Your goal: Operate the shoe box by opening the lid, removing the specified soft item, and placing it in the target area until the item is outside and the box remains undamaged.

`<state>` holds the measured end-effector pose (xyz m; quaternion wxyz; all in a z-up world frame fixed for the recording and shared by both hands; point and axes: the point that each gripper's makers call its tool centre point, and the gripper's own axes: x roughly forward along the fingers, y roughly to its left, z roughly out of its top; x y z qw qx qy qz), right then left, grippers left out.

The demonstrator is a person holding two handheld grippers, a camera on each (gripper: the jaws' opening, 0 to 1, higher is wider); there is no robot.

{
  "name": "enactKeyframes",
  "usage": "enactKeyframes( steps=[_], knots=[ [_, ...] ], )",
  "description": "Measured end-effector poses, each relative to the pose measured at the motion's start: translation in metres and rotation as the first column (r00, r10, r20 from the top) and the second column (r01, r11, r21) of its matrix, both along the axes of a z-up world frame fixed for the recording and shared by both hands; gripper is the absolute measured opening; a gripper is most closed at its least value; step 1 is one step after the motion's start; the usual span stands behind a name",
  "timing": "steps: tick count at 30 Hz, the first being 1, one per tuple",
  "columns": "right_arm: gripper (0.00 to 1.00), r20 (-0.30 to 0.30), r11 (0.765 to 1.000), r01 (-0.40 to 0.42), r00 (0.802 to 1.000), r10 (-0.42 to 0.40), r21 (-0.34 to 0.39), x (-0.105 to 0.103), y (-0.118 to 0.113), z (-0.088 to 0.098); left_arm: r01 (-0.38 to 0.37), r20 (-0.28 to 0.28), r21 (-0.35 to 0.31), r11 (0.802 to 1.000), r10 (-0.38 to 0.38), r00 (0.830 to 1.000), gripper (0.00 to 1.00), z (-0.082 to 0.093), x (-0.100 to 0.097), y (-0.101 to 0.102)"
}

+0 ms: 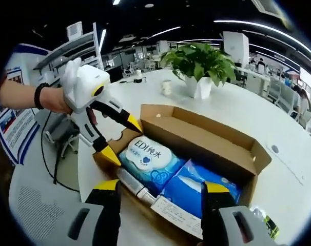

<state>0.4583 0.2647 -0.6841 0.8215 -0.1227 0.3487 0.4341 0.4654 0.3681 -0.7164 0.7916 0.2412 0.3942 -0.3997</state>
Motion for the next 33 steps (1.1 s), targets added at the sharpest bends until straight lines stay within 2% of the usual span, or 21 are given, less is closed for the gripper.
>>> enactKeyframes(
  steps=[2, 6, 15, 20, 26, 29, 32, 33],
  knots=[
    [0.62, 0.003, 0.999, -0.04, 0.999, 0.04, -0.032, 0.001, 0.005, -0.004, 0.026, 0.007, 0.03, 0.999, -0.026, 1.0, 0.57, -0.004, 0.002, 0.001],
    [0.64, 0.023, 0.982, -0.144, 0.989, 0.148, -0.124, 0.004, 0.016, -0.013, 0.037, -0.008, 0.04, 0.999, -0.037, 0.999, 0.59, -0.009, 0.004, -0.003],
    [0.64, 0.017, 0.946, -0.251, 0.966, 0.26, -0.207, 0.024, 0.035, -0.031, 0.085, -0.017, 0.11, 0.99, -0.084, 0.996, 0.61, -0.035, 0.014, -0.002],
    [0.64, 0.022, 0.934, -0.282, 0.956, 0.294, -0.22, 0.031, 0.044, -0.037, 0.12, -0.022, 0.133, 0.984, -0.119, 0.993, 0.59, -0.041, 0.016, -0.001],
    [0.63, 0.0, 0.922, -0.318, 0.945, 0.326, -0.219, 0.031, 0.05, -0.05, 0.136, -0.028, 0.126, 0.983, -0.133, 0.991, 0.59, -0.041, 0.017, -0.002],
    [0.61, -0.012, 0.924, -0.334, 0.941, 0.338, -0.186, 0.028, 0.056, -0.052, 0.137, -0.023, 0.118, 0.984, -0.135, 0.991, 0.58, -0.04, 0.017, -0.002],
    [0.55, -0.02, 0.911, -0.358, 0.932, 0.362, -0.204, 0.02, 0.056, -0.06, 0.136, -0.018, 0.101, 0.985, -0.135, 0.991, 0.58, -0.04, 0.015, -0.003],
    [0.56, -0.019, 0.909, -0.362, 0.93, 0.366, -0.206, 0.017, 0.056, -0.062, 0.139, -0.018, 0.094, 0.986, -0.138, 0.99, 0.58, -0.039, 0.013, -0.003]
  ],
)
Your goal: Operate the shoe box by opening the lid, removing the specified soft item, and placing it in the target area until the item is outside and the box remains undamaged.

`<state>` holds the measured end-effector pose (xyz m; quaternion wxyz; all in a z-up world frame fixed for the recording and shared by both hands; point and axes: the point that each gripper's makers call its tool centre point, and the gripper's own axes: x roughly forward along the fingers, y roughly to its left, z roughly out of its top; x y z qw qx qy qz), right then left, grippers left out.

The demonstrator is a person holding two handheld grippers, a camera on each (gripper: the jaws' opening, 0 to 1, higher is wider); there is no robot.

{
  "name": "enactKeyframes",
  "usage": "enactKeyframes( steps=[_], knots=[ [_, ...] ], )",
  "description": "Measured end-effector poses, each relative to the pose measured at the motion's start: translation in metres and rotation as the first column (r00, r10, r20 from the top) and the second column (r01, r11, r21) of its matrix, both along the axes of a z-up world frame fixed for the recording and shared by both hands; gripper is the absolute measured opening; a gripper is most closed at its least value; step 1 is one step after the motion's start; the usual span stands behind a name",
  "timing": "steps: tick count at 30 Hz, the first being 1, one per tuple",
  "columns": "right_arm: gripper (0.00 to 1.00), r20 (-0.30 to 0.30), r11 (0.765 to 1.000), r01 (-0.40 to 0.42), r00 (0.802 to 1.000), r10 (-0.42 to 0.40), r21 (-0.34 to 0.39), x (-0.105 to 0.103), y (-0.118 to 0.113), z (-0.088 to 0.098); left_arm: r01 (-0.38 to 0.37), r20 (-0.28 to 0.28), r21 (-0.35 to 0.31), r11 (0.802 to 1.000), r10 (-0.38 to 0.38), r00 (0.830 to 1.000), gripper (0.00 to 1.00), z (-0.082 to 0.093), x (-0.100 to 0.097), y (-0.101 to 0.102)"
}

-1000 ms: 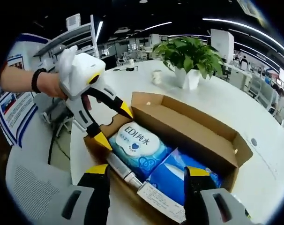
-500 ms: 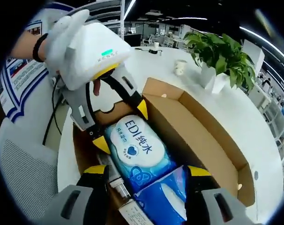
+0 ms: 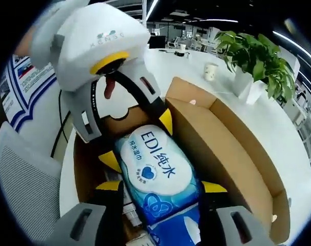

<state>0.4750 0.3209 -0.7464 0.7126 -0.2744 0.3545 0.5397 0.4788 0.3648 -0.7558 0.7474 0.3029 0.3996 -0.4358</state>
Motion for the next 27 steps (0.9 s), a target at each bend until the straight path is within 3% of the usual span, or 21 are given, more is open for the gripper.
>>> enactKeyframes(
  steps=[5, 10, 15, 27],
  knots=[
    [0.6, 0.016, 1.0, -0.024, 1.0, 0.024, -0.005, -0.008, -0.001, -0.002, 0.013, -0.013, -0.024, 1.0, -0.013, 1.0, 0.57, 0.001, -0.005, -0.003],
    [0.56, 0.023, 0.998, -0.062, 0.998, 0.063, -0.023, -0.014, -0.005, -0.001, 0.063, -0.021, -0.018, 0.998, -0.064, 0.998, 0.56, 0.001, -0.012, -0.007],
    [0.52, 0.029, 0.998, -0.055, 0.998, 0.056, -0.025, -0.008, -0.005, 0.0, 0.08, -0.03, -0.02, 0.997, -0.081, 0.996, 0.56, 0.002, -0.011, -0.008],
    [0.63, 0.027, 0.989, -0.122, 0.992, 0.125, -0.086, 0.001, -0.001, -0.015, 0.16, -0.033, 0.025, 0.987, -0.159, 0.987, 0.63, -0.004, -0.006, -0.013]
  ],
)
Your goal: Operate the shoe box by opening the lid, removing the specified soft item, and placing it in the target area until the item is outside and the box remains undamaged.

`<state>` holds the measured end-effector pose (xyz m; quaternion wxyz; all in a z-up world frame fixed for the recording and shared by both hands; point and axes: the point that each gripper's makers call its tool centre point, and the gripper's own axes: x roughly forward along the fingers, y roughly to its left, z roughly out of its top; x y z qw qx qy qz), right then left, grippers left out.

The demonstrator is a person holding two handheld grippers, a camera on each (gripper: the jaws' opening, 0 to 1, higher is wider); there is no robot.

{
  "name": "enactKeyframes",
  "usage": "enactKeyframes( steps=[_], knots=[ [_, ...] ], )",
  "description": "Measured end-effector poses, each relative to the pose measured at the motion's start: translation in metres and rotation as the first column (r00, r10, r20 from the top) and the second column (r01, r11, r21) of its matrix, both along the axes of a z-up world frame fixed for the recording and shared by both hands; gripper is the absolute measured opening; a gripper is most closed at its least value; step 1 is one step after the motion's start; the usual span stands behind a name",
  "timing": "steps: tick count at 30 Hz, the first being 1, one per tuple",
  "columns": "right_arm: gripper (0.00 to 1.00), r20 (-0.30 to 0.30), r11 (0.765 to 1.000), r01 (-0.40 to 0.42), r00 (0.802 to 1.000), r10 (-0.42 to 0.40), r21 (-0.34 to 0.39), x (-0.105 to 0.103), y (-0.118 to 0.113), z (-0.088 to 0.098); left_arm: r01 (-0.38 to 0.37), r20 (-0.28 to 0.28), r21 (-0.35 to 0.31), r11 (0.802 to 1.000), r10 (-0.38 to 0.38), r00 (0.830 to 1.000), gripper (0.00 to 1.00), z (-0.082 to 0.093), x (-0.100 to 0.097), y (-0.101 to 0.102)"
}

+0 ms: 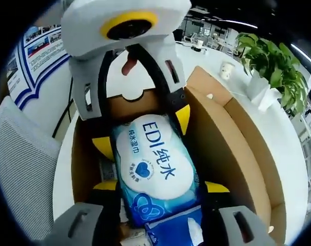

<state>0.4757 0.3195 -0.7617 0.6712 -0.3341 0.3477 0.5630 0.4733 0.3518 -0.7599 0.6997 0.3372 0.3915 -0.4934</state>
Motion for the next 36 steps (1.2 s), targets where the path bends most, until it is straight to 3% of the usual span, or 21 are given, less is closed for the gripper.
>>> enactKeyframes(
  steps=[14, 20, 36],
  knots=[
    [0.65, -0.037, 1.0, -0.026, 0.999, 0.027, 0.007, 0.003, 0.004, -0.009, 0.039, -0.045, 0.006, 0.999, -0.039, 0.998, 0.61, -0.006, 0.001, -0.004],
    [0.65, -0.019, 0.998, -0.057, 0.998, 0.056, -0.037, 0.003, 0.008, -0.014, 0.049, -0.036, 0.026, 0.998, -0.048, 0.998, 0.62, -0.012, 0.003, -0.006],
    [0.64, -0.012, 1.0, -0.013, 1.0, 0.012, -0.02, 0.005, 0.009, -0.019, 0.049, -0.021, 0.021, 0.999, -0.049, 0.999, 0.66, -0.017, 0.007, -0.007]
  ],
)
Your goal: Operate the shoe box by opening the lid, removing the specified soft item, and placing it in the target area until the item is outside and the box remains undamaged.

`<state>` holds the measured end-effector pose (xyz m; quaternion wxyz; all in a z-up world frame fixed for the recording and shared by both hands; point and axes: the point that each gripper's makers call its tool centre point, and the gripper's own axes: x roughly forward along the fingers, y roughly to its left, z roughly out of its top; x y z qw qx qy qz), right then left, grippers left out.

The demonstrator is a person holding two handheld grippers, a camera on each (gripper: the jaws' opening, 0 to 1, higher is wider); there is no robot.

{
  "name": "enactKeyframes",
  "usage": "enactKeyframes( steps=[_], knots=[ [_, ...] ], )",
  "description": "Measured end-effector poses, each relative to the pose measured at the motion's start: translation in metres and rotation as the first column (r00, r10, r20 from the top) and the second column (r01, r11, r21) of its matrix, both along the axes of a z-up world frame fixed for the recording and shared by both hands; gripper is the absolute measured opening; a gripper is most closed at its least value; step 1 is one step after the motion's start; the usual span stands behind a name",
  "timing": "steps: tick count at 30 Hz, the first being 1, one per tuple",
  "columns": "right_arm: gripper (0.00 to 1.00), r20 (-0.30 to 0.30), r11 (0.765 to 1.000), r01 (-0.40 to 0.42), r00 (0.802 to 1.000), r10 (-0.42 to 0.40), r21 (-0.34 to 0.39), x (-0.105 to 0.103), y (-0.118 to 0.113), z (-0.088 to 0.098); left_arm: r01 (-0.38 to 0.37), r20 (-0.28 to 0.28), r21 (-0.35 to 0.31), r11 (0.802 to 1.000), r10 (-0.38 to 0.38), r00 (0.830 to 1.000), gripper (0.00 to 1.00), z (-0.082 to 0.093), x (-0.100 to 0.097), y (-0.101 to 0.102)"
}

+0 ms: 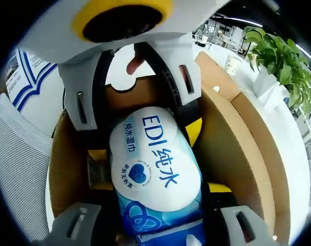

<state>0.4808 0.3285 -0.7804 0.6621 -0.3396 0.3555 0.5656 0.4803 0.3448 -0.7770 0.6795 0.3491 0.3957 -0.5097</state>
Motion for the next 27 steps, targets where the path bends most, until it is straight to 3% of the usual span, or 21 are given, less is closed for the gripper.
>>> enactKeyframes(
  steps=[5, 7, 14, 27],
  knots=[
    [0.62, 0.008, 1.0, 0.026, 1.0, -0.027, 0.014, -0.004, -0.002, 0.001, 0.034, 0.036, -0.041, 0.999, -0.032, 0.999, 0.65, 0.003, -0.002, -0.002],
    [0.61, 0.01, 0.998, 0.048, 0.999, -0.048, 0.033, -0.008, -0.003, 0.002, 0.088, 0.057, -0.029, 0.996, -0.087, 0.995, 0.64, 0.004, -0.006, -0.004],
    [0.58, 0.019, 0.993, 0.091, 0.995, -0.093, 0.071, -0.024, -0.008, 0.007, 0.188, 0.054, -0.011, 0.982, -0.187, 0.981, 0.64, 0.002, -0.019, -0.008],
    [0.61, -0.024, 1.0, -0.024, 0.999, 0.023, -0.006, -0.024, -0.004, -0.002, 0.209, -0.001, 0.001, 0.978, -0.209, 0.978, 0.65, -0.003, -0.019, -0.008]
  ],
)
